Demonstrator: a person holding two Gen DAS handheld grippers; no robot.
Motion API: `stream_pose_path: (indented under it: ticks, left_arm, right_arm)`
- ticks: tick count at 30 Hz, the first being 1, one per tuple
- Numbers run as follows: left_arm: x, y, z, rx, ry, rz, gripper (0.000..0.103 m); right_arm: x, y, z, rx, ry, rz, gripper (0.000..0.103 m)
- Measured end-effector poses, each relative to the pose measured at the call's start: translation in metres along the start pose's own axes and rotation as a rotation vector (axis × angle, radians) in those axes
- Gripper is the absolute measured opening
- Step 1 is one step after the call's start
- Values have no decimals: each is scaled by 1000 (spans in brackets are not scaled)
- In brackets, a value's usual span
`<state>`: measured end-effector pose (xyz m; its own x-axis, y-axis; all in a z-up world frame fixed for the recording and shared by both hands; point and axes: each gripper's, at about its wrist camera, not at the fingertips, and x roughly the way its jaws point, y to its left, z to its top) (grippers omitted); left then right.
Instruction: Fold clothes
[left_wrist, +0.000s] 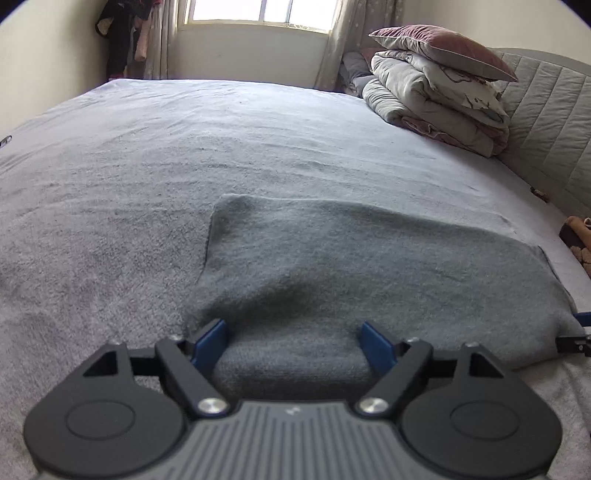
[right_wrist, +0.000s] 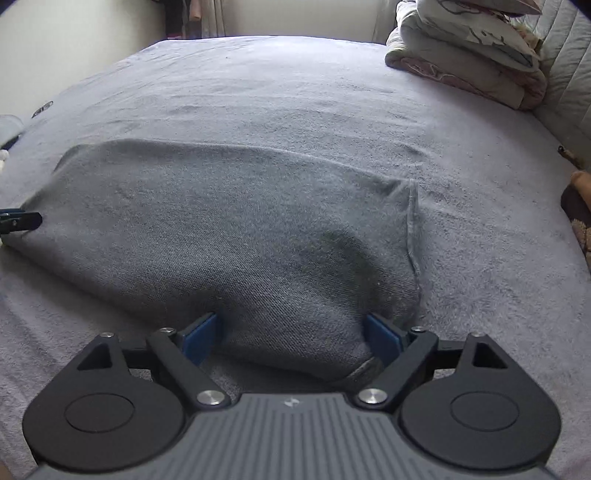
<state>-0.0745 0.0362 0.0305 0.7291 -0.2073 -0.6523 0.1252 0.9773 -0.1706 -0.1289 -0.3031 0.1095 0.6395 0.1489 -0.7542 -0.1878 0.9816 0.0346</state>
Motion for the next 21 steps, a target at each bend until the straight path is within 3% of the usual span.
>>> stream_pose_path:
  ticks: [6, 11, 14, 17, 21]
  left_arm:
    - [1, 16, 4, -60, 25, -49, 81]
    - [-11, 45, 21, -227, 37, -125, 83]
    - [-20, 70, 26, -340, 26, -112, 86]
    - [-21, 82, 20, -437, 73, -131, 86]
    - [-27, 67, 6, -463, 123, -179, 86]
  right_arm:
    - [6, -34, -7, 149, 35, 34, 89]
    - [-14, -54, -7, 312, -25, 71, 88]
    - [-15, -69, -15, 466, -13, 142, 88]
    - [-11, -76, -25, 601, 16, 244, 88]
    - [-12, -76, -34, 732, 24, 357, 89]
